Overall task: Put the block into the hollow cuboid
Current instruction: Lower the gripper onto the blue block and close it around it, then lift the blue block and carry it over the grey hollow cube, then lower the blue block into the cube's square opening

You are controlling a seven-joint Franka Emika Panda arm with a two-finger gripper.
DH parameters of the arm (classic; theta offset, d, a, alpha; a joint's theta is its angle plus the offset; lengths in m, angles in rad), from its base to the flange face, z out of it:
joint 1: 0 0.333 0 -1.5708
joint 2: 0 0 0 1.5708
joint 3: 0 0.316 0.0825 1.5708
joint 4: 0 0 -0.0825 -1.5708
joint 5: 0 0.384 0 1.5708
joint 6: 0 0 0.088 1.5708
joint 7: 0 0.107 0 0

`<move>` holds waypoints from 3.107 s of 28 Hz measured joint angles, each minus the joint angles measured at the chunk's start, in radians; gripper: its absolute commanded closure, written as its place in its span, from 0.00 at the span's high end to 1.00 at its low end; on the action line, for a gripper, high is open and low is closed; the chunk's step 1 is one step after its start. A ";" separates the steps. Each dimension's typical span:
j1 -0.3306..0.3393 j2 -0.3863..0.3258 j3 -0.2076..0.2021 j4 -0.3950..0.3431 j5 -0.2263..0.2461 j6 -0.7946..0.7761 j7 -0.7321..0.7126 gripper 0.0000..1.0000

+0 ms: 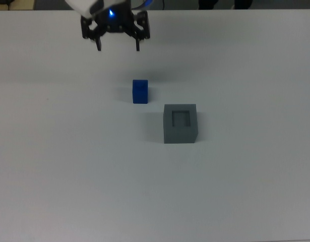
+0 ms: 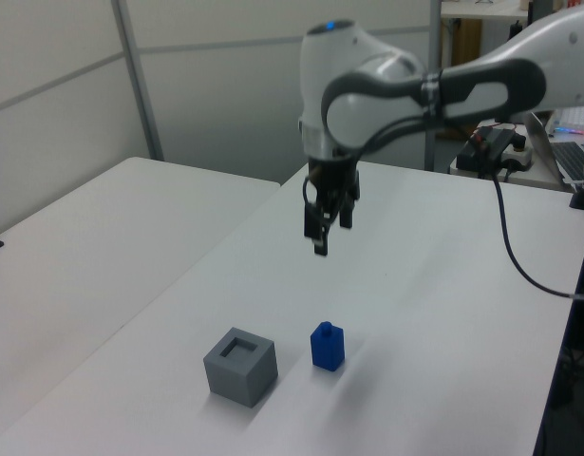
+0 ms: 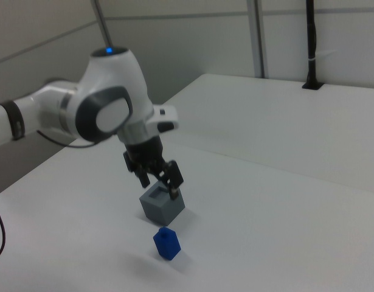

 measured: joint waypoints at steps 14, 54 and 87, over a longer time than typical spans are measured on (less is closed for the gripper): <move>0.006 0.106 0.044 -0.110 -0.005 0.152 0.144 1.00; 0.048 0.192 0.047 0.054 -0.106 -0.016 0.214 0.31; 0.061 0.483 0.259 0.456 -0.146 -0.025 0.450 0.33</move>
